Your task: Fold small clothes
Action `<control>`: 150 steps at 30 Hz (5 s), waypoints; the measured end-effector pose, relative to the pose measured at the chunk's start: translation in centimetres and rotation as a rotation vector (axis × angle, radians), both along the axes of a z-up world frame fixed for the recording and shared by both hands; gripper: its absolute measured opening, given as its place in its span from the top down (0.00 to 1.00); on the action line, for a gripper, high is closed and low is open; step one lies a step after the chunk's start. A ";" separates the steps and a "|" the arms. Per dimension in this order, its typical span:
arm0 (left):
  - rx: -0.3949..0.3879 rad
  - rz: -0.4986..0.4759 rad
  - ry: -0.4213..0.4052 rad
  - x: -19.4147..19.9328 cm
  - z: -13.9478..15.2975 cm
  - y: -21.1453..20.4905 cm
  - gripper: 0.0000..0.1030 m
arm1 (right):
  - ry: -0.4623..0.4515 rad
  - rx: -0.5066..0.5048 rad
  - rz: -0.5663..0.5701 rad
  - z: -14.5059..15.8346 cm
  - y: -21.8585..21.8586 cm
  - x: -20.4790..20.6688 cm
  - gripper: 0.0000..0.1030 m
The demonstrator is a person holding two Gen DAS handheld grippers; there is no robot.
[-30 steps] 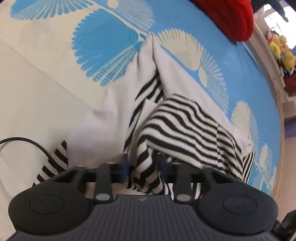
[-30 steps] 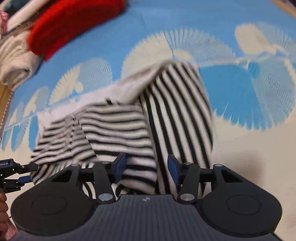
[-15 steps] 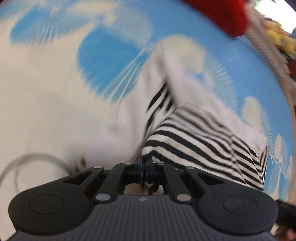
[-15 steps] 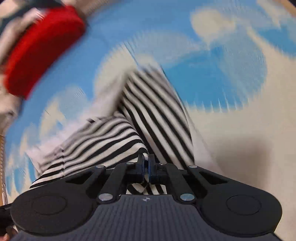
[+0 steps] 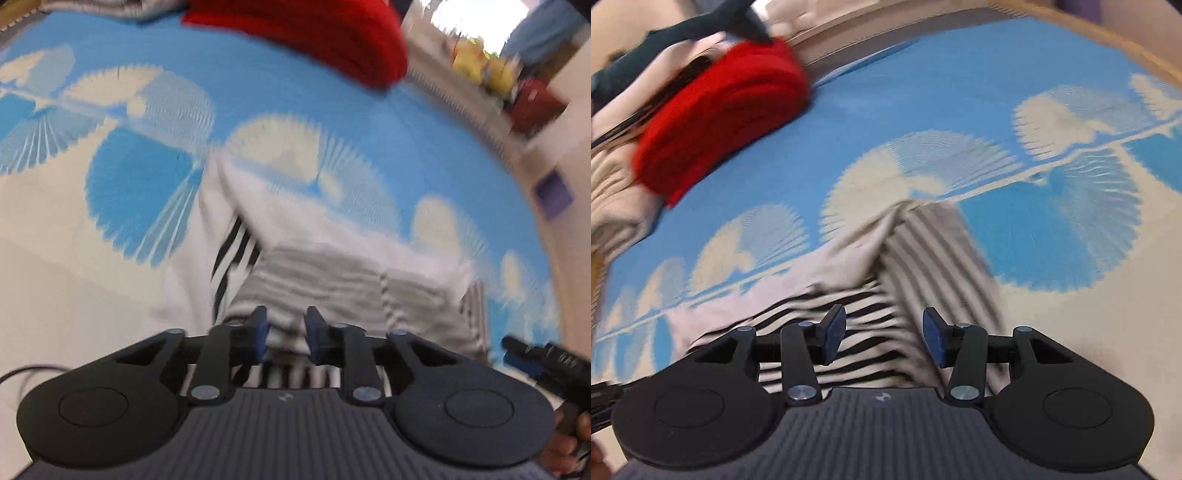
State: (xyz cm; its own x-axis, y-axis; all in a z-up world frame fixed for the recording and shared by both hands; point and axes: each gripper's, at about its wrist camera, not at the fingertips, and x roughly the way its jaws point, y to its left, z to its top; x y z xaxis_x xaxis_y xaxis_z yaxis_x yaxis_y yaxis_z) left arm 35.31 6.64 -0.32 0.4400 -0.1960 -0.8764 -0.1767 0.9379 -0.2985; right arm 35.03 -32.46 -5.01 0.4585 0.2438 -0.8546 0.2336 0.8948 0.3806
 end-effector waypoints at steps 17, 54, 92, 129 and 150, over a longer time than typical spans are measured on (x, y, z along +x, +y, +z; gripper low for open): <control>0.132 -0.010 0.170 0.5 -3.5 -1.1 0.92 | 0.233 -0.098 -0.031 -4.1 -0.2 -0.7 0.53; 0.266 -0.241 -0.378 -38.4 6.9 -3.3 0.52 | -0.305 -0.309 0.108 9.1 0.1 -34.3 0.49; 0.160 0.115 0.081 -29.3 -4.7 3.5 0.26 | 0.133 -0.176 -0.062 -2.7 -3.9 -30.0 0.44; 0.108 -0.085 -0.236 -31.1 11.1 0.8 0.91 | -0.354 -0.058 -0.017 17.2 -10.6 -33.3 0.94; 0.107 0.067 -0.087 -16.6 3.0 5.6 0.46 | -0.167 -0.250 -0.102 7.0 -9.8 -17.7 0.60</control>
State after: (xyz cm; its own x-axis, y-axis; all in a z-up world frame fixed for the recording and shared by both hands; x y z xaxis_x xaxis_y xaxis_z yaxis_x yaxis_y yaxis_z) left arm 18.73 12.29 2.71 0.5242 -0.0708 -0.8486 -0.2179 0.9522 -0.2141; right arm 17.28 -42.27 2.03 0.6086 -0.0189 -0.7932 0.2800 0.9405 0.1924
